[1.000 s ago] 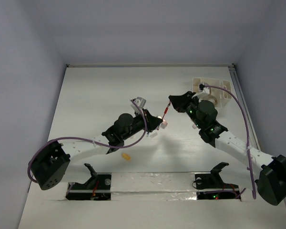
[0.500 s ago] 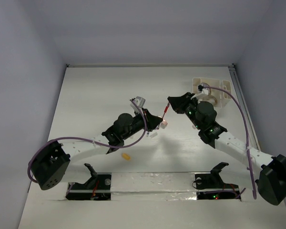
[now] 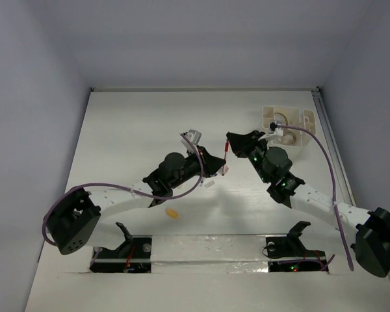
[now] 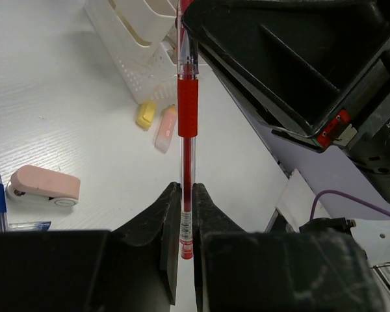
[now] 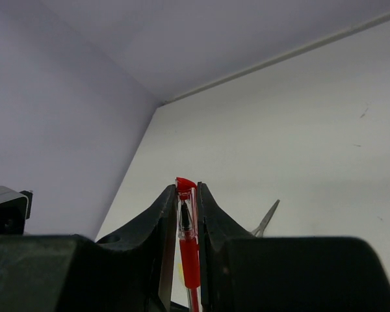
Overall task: Sort the stationery into containers
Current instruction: Close the pen cap on the pen.
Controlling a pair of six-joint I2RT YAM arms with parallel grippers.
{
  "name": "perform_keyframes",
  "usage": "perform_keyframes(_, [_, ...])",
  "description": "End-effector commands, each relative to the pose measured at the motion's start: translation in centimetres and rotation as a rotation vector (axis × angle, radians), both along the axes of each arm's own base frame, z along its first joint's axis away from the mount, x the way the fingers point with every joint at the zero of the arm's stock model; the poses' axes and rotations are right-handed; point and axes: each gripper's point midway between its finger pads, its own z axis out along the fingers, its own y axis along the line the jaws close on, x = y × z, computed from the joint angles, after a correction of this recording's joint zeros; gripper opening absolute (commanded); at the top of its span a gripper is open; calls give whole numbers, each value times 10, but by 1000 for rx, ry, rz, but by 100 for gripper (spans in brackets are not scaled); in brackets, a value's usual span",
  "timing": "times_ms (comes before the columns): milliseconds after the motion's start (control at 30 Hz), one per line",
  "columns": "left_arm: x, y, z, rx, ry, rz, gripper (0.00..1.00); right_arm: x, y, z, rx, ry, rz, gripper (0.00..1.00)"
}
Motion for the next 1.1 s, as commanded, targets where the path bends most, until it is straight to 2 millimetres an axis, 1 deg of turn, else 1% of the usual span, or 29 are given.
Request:
perform_keyframes(0, [7,-11,60,-146,-105,-6,0,-6,6,13,40,-50,3,0])
perform_keyframes(33, [7,-11,61,-150,-106,-6,0,-8,9,13,40,-50,10,0])
perform_keyframes(100, [8,-11,64,-154,-115,-3,0,-8,9,10,22,-45,9,0])
perform_keyframes(133, [8,-11,66,-156,-119,-2,0,-11,12,7,13,-40,21,0])
perform_keyframes(200, [8,-11,71,-154,-135,-1,0,-11,12,-2,-13,-25,24,0])
perform_keyframes(233, [9,-10,74,-155,-141,2,0,-15,15,-8,-36,-20,37,0])
perform_keyframes(267, [9,-8,82,-161,-156,6,0,-16,13,-13,-53,-9,36,0])
perform_keyframes(333, [10,-5,85,-142,-171,22,0,-18,11,-24,-94,7,37,0])
perform_keyframes(367, [9,-2,92,-150,-186,28,0,-21,9,-28,-114,13,40,0])
perform_keyframes(433, [10,1,96,-136,-204,40,0,-25,7,-35,-152,21,54,0])
perform_keyframes(567, [8,6,114,-139,-237,45,0,-34,2,-53,-223,67,80,0])
perform_keyframes(633, [8,7,117,-133,-242,47,0,-39,3,-54,-237,70,107,0])
perform_keyframes(667, [8,8,122,-138,-253,48,0,-42,3,-59,-254,85,119,0])
perform_keyframes(767, [5,5,130,-152,-264,29,0,-49,8,-65,-273,116,170,0])
perform_keyframes(900, [5,2,136,-167,-272,16,0,-60,17,-72,-255,146,243,0])
perform_keyframes(933, [6,3,138,-167,-276,24,0,-62,18,-78,-249,163,251,0])
perform_keyframes(967, [5,5,145,-175,-288,30,0,-63,18,-81,-245,169,255,0])
perform_keyframes(1033, [9,9,148,-160,-306,46,0,-69,22,-87,-230,187,278,0])
perform_keyframes(1067, [11,13,157,-167,-321,55,0,-71,21,-95,-232,200,281,0])
